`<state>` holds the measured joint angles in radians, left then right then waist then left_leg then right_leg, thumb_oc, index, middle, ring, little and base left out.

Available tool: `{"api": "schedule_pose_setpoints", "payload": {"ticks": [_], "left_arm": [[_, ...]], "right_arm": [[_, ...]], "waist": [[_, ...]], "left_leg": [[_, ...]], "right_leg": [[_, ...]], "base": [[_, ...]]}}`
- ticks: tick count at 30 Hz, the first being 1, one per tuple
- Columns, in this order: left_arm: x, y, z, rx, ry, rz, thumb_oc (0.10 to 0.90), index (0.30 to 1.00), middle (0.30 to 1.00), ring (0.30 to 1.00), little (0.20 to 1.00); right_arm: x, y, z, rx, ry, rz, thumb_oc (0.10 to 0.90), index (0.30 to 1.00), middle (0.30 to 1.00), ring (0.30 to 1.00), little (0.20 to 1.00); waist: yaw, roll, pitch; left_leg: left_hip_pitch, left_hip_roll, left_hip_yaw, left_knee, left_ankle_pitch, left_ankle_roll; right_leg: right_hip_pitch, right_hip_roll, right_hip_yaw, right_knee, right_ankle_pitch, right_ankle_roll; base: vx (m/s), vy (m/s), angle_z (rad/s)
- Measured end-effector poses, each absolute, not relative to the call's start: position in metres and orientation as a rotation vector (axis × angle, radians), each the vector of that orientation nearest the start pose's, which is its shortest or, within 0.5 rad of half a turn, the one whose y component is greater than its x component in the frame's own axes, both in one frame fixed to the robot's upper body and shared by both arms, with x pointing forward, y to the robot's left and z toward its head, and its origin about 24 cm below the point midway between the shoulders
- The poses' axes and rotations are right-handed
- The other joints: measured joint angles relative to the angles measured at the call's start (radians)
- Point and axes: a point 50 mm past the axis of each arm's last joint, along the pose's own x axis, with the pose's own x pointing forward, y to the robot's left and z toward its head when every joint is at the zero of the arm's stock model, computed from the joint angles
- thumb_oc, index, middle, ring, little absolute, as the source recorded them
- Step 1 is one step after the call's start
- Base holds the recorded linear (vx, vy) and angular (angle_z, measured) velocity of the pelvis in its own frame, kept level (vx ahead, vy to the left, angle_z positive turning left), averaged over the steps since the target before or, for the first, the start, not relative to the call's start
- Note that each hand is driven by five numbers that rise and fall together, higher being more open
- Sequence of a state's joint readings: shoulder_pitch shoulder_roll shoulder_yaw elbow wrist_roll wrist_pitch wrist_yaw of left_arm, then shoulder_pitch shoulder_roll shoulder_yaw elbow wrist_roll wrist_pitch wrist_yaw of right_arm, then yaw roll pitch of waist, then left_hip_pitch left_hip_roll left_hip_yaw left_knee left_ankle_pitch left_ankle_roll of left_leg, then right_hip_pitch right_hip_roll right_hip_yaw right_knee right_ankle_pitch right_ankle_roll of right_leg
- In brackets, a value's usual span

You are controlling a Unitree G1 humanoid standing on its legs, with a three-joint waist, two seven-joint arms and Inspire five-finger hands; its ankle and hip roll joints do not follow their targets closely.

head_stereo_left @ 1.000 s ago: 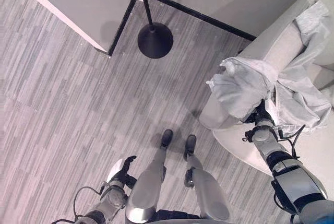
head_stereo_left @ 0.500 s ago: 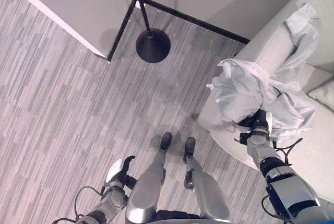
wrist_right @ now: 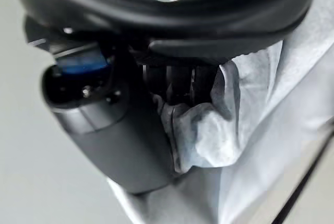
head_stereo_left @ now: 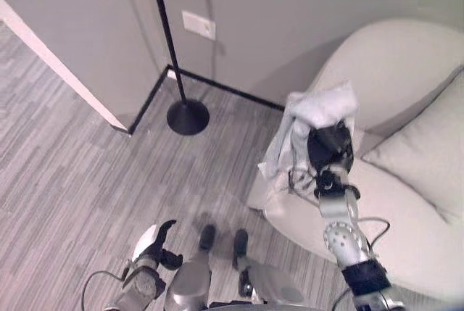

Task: Hang the clothes on the sofa on the clothes rack.

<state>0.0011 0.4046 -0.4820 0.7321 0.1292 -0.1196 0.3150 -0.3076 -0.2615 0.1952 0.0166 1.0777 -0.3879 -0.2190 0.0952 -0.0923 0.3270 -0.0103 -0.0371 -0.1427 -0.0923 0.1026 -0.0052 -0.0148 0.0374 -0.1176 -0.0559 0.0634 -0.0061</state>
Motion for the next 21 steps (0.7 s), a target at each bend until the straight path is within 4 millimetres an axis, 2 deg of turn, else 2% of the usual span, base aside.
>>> {"api": "schedule_pose_setpoints", "payload": {"ticks": [1,3,4,6,10,15,21], "left_arm": [[0.183,0.203,-0.096,0.717,0.527,-0.131,0.800,0.900,0.900,0.900,0.900],[0.189,0.194,-0.092,0.690,0.494,-0.151,0.800,0.900,0.900,0.900,0.900],[0.198,0.185,-0.084,0.658,0.464,-0.175,0.800,0.900,0.900,0.900,0.900],[0.200,0.176,-0.077,0.616,0.425,-0.221,0.800,0.900,0.900,0.900,0.900],[0.206,0.167,-0.065,0.586,0.360,-0.253,0.800,0.900,0.900,0.900,0.900],[0.217,0.169,-0.047,0.530,0.284,-0.173,0.800,0.900,0.900,0.900,0.900],[0.241,0.184,-0.018,0.519,0.136,0.071,0.800,0.900,0.900,0.900,0.900]], "right_arm": [[0.302,-0.163,0.140,0.882,-0.408,0.005,0.400,0.300,0.300,0.300,0.300],[0.303,-0.162,0.145,0.889,-0.431,0.013,0.400,0.300,0.300,0.300,0.300],[0.306,-0.162,0.151,0.880,-0.432,0.012,0.400,0.300,0.300,0.300,0.300],[0.309,-0.164,0.157,0.870,-0.445,0.005,0.400,0.300,0.300,0.300,0.300],[0.311,-0.166,0.164,0.842,-0.453,0.002,0.400,0.300,0.300,0.300,0.300],[0.317,-0.173,0.185,0.760,-0.492,-0.019,0.400,0.300,0.300,0.300,0.300],[0.322,-0.167,0.247,0.723,-0.666,0.014,0.400,0.300,0.300,0.300,0.300]], "waist": [[0.001,0.000,-0.018],[0.007,0.002,-0.034],[0.008,0.006,-0.041],[0.007,0.021,-0.056],[0.004,0.043,-0.069],[0.004,0.045,-0.071],[-0.019,0.039,-0.075]], "left_leg": [[0.001,-0.001,0.000,0.000,0.001,0.001],[0.005,-0.003,0.000,0.001,0.002,0.006],[0.014,-0.006,-0.001,0.001,-0.001,0.009],[0.028,-0.009,-0.001,0.001,0.001,0.014],[0.051,-0.012,0.003,0.000,0.001,0.015],[0.071,-0.010,0.011,0.000,-0.003,0.016],[0.081,-0.006,0.026,0.000,-0.003,0.017]], "right_leg": [[-0.003,-0.002,-0.001,0.007,-0.002,0.002],[0.001,-0.004,-0.001,0.009,-0.005,0.003],[0.012,-0.007,-0.001,0.006,-0.005,0.003],[0.027,-0.010,-0.001,0.005,-0.005,0.003],[0.050,-0.012,0.002,0.001,-0.006,0.004],[0.069,-0.010,0.013,-0.004,-0.009,0.008],[0.070,-0.006,0.026,0.006,-0.008,0.008]], "base": [[0.04,0.015,0.01],[0.07,0.027,0.01],[0.06,0.034,-0.01],[0.02,0.014,-0.01],[0.00,0.000,0.00],[0.01,0.004,-0.07],[0.00,0.013,-0.06]]}}
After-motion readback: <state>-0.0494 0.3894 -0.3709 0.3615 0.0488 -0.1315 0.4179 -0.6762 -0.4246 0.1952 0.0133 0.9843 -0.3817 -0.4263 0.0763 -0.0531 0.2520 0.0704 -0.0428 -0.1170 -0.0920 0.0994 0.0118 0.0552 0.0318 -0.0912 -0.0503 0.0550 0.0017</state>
